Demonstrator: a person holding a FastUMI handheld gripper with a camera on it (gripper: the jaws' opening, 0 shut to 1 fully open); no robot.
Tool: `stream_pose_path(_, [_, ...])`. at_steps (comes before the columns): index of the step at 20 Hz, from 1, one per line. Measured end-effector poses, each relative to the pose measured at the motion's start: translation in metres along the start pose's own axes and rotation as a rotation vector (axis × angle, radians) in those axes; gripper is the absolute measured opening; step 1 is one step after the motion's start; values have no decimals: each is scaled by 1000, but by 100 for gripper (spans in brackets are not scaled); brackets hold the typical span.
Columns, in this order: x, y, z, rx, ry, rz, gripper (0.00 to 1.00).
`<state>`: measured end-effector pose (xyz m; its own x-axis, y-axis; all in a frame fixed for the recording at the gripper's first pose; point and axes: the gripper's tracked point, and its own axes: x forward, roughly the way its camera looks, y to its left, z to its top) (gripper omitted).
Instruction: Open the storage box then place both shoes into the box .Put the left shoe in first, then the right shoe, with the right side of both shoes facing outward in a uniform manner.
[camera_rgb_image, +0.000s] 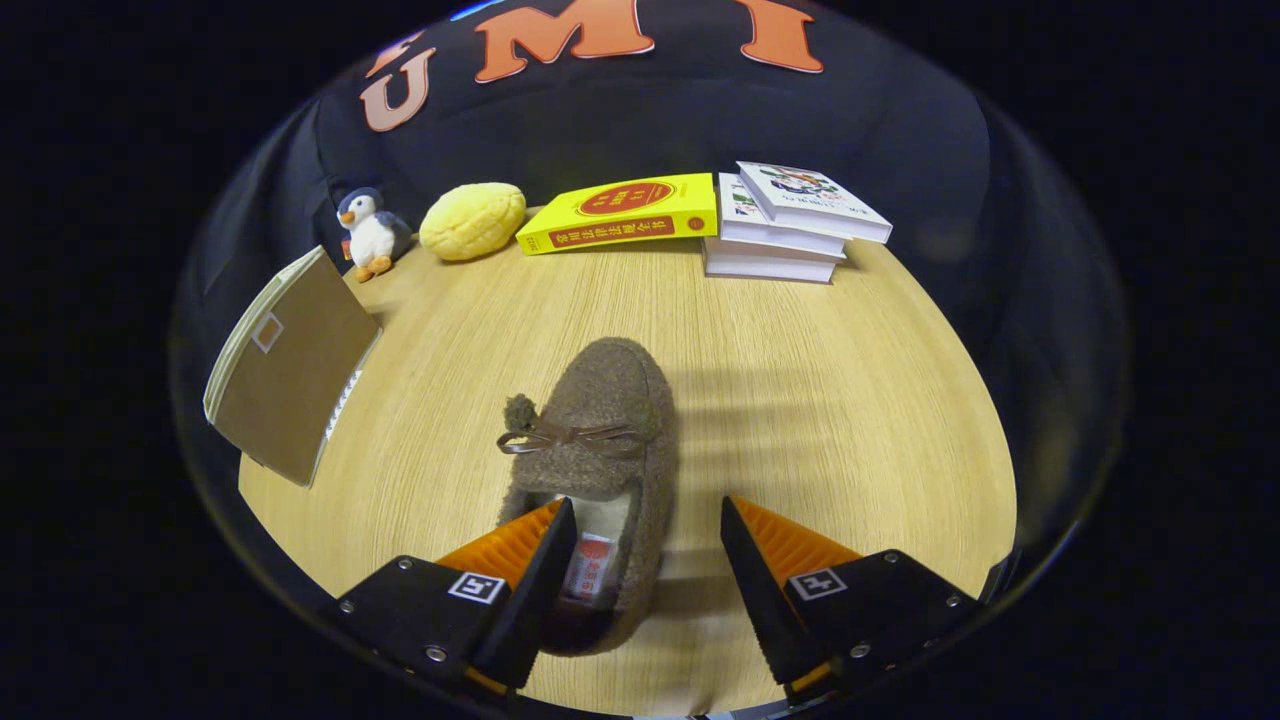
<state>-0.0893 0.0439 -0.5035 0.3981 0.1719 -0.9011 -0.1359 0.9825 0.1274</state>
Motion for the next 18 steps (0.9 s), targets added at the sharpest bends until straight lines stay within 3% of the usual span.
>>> stream_pose_path(5, [30, -9, 8, 17, 8, -40, 67])
stream_pose_path(9, [40, 0, 7, 93, 22, -24, 35])
stream_pose_path(10, [40, -1, 8, 103, 23, -33, 22])
stream_pose_path(12, [35, -1, 7, 128, 37, -46, 12])
stream_pose_path(18, [-7, 39, 37, 206, 15, -6, 6])
